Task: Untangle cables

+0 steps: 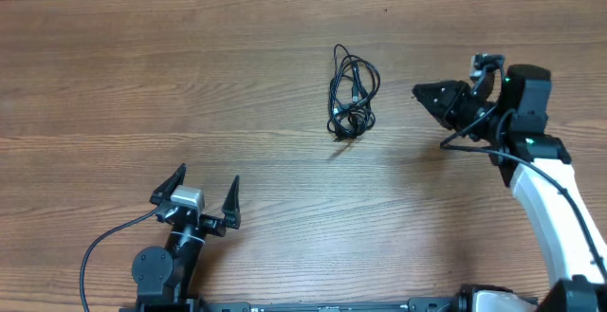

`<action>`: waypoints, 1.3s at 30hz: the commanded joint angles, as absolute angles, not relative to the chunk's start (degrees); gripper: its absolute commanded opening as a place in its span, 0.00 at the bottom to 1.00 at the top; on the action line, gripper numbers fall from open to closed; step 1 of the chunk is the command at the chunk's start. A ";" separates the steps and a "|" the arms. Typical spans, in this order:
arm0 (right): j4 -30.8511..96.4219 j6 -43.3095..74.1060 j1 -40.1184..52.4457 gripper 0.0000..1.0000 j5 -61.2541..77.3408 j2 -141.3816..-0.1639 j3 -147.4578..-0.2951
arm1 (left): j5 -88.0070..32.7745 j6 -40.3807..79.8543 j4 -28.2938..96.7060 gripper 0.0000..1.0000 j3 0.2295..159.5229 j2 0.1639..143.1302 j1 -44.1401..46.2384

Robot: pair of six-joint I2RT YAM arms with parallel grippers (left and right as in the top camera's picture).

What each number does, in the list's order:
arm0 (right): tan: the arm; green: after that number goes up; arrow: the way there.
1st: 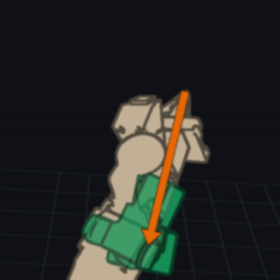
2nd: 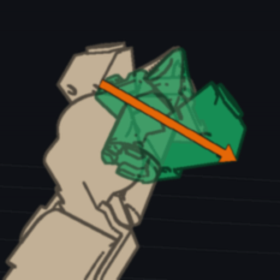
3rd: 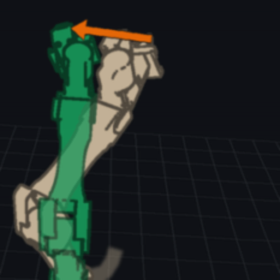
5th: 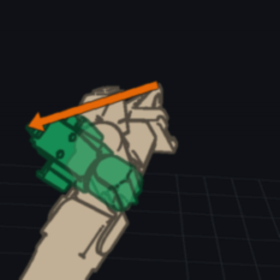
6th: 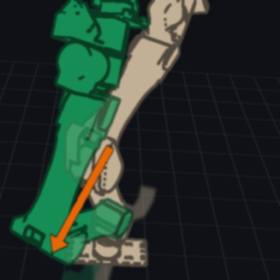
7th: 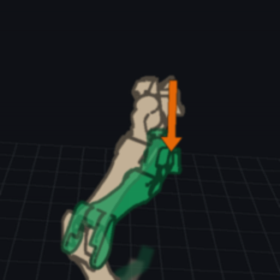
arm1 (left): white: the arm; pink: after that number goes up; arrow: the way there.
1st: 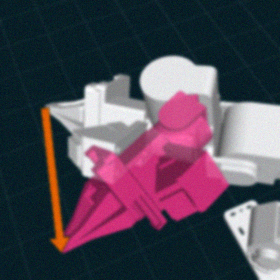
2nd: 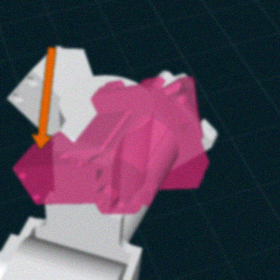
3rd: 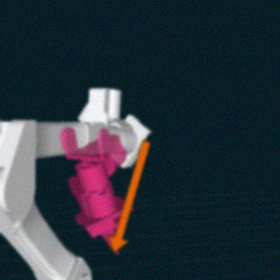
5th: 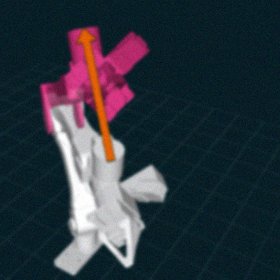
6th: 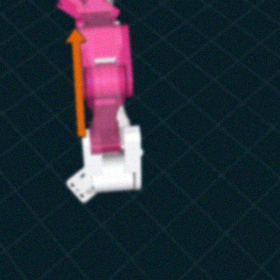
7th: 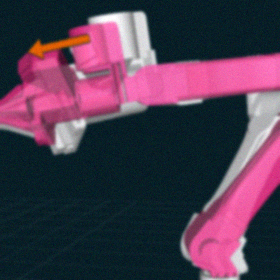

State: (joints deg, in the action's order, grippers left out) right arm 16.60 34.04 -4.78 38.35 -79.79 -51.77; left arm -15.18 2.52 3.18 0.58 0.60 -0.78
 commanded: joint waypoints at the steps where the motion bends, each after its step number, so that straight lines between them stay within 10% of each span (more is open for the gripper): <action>1: 18.26 33.87 -4.56 0.25 32.29 -82.37 -52.56 | -14.85 1.26 3.01 1.00 0.27 0.36 -0.95; 9: 21.65 33.82 -4.56 0.41 22.55 -86.56 -52.47 | -14.85 1.26 3.01 1.00 0.27 0.36 -0.95; 19: 25.41 32.56 -4.56 0.96 11.00 -86.83 -52.47 | -14.85 1.26 3.01 0.99 0.27 0.36 -0.95; 39: 24.86 32.58 -4.56 1.00 8.97 -86.91 -50.22 | -14.85 1.26 3.01 1.00 0.27 0.36 -0.95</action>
State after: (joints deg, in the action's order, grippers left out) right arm 25.26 32.95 -4.78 9.98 -86.65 -50.92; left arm -15.18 2.52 3.18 0.56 0.60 -0.78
